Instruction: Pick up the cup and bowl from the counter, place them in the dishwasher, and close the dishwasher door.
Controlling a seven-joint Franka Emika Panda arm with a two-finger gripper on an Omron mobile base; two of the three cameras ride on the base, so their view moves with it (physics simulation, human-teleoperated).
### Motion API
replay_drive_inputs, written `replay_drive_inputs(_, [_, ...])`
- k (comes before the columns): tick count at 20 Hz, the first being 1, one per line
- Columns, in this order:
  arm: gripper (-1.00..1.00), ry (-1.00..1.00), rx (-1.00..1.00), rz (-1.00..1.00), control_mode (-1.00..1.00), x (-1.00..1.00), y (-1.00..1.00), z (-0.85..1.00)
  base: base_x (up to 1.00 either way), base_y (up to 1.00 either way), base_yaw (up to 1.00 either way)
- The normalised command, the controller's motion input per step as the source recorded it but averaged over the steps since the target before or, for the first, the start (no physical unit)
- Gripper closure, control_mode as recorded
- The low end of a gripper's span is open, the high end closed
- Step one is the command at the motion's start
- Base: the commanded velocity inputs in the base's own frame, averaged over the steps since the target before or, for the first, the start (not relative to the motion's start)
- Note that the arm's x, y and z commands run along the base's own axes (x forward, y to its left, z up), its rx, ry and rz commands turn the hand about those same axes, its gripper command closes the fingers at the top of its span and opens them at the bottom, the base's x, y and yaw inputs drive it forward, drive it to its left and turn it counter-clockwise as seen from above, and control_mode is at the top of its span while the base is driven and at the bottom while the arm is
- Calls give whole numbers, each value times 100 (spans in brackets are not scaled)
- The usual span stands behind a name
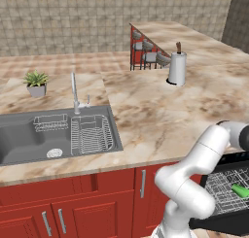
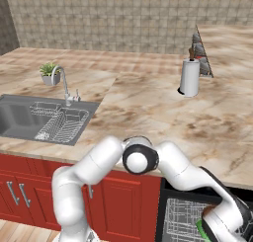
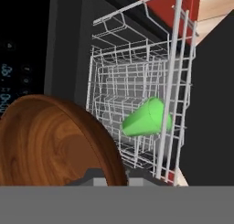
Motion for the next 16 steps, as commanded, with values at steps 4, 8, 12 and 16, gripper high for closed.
replay_drive_inputs(4, [100, 0, 0, -1, -100, 4, -5, -37, 0, 0, 0])
replay_drive_inputs(8, [100, 0, -1, -2, -100, 7, -1, -33, 0, 0, 0])
replay_drive_inputs(12, [100, 0, -2, -3, -100, 13, -1, -15, 0, 0, 0])
replay_drive_inputs(16, [100, 0, -1, -5, -100, 23, -2, -7, 0, 0, 0])
